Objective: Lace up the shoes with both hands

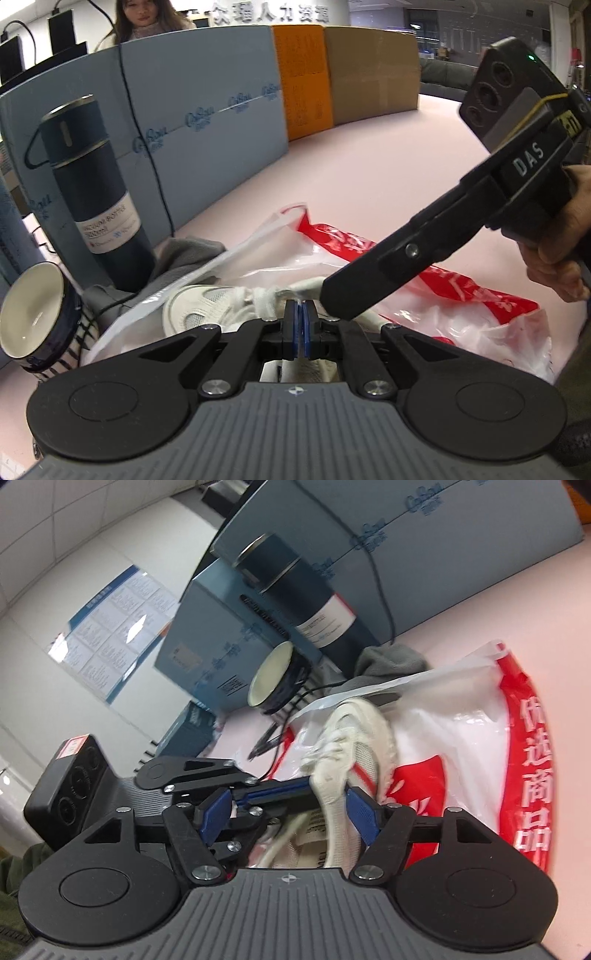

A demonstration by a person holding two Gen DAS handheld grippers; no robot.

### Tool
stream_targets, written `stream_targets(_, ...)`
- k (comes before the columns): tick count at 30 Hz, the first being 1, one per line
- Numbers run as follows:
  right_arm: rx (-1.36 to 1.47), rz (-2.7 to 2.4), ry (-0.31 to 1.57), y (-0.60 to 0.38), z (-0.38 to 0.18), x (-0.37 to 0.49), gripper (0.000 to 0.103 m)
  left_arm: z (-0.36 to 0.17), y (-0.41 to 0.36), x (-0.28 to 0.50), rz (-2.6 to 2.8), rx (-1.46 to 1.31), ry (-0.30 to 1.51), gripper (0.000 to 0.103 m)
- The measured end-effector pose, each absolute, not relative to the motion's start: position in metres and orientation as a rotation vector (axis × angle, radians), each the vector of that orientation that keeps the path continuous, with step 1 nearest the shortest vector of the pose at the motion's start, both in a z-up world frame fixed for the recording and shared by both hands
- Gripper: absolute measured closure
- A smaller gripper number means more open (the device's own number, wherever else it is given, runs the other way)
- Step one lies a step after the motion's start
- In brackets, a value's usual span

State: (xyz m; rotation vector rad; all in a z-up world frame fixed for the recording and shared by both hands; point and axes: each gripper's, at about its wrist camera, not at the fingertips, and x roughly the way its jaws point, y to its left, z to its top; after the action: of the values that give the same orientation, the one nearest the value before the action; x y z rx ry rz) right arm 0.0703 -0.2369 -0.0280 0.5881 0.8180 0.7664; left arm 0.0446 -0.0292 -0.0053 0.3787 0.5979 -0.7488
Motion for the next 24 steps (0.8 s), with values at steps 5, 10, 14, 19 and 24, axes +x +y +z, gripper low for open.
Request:
stream_targets(5,0.460,0.648,0.842,-0.236,-0.029,0.073,0.068,-0.005,-0.029,0.044,-0.744,0.382,0.597,0.101)
stream_targets(10,0.151,0.646,0.763,-0.213,-0.013,0.061,0.069,-0.005,-0.029,0.044,-0.744,0.379,0.600,0.100)
stream_targets(14,-0.098,0.668,0.681,-0.189,-0.008,0.052,0.080,-0.005,-0.028,0.045,-0.740,0.376,0.601,0.100)
stream_targets(19,0.211,0.706,0.756,-0.211,-0.021,0.072,0.092,-0.004,-0.024,0.045,-0.721,0.361,0.601,0.100)
stream_targets(24,0.872,0.677,0.874,-0.266,-0.075,0.090,0.092,-0.002,-0.022,0.047,-0.708,0.351,0.601,0.100)
